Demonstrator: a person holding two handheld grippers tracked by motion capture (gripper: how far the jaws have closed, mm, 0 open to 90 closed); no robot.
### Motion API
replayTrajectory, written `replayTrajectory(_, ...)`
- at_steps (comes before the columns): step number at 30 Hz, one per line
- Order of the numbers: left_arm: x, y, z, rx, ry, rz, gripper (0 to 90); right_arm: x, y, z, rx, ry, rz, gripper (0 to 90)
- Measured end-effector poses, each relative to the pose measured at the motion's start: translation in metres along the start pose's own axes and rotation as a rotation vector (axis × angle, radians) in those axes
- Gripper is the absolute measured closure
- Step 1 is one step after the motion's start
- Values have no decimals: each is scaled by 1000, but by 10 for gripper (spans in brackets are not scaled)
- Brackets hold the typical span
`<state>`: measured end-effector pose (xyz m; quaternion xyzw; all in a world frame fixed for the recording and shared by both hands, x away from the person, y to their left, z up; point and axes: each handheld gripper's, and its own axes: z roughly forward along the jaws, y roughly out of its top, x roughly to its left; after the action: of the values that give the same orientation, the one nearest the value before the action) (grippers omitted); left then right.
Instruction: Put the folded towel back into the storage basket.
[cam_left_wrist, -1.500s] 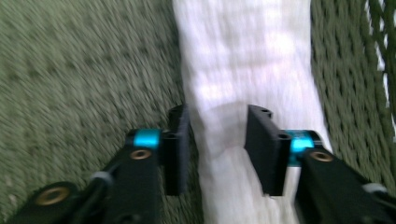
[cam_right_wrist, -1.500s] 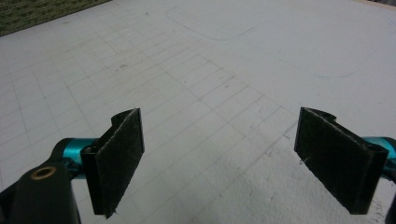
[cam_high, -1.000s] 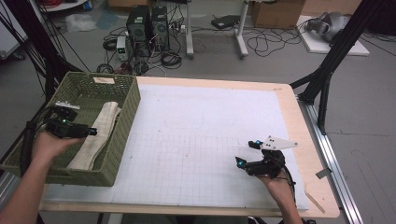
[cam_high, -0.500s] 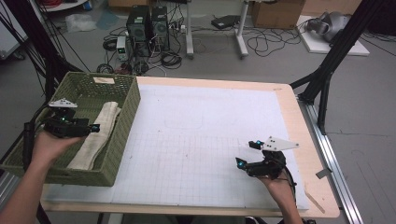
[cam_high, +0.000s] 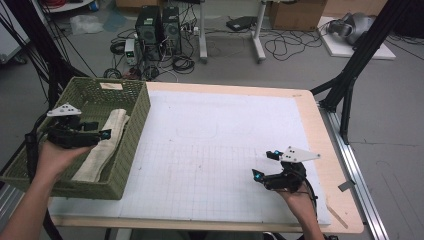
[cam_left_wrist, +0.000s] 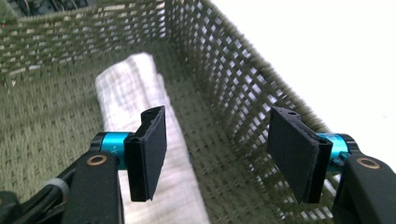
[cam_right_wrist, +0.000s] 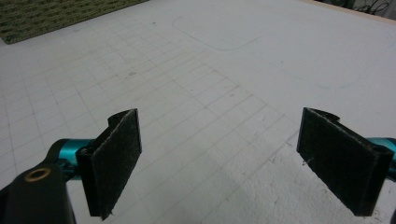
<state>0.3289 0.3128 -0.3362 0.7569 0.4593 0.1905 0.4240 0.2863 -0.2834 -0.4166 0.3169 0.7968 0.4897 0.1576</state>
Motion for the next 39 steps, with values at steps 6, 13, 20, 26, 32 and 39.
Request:
replayTrajectory(6,-10,2,-4,-35,-23,25,362,0,1,0,-3,-1,-1,129)
replayTrajectory(13,-27,9,-9,-78,-50,58,347,1,1,-1,-4,3,4,128)
replayTrajectory(20,-45,16,-8,-111,-89,85,338,2,1,-1,-7,7,2,127)
replayTrajectory(26,-60,20,-6,-132,-117,102,332,2,1,-2,-11,5,7,127)
replayTrajectory(32,-73,21,-2,-153,-140,116,326,2,1,-2,-13,7,9,127)
replayTrajectory(39,-90,21,5,-162,-161,138,318,2,1,-2,-15,7,6,127)
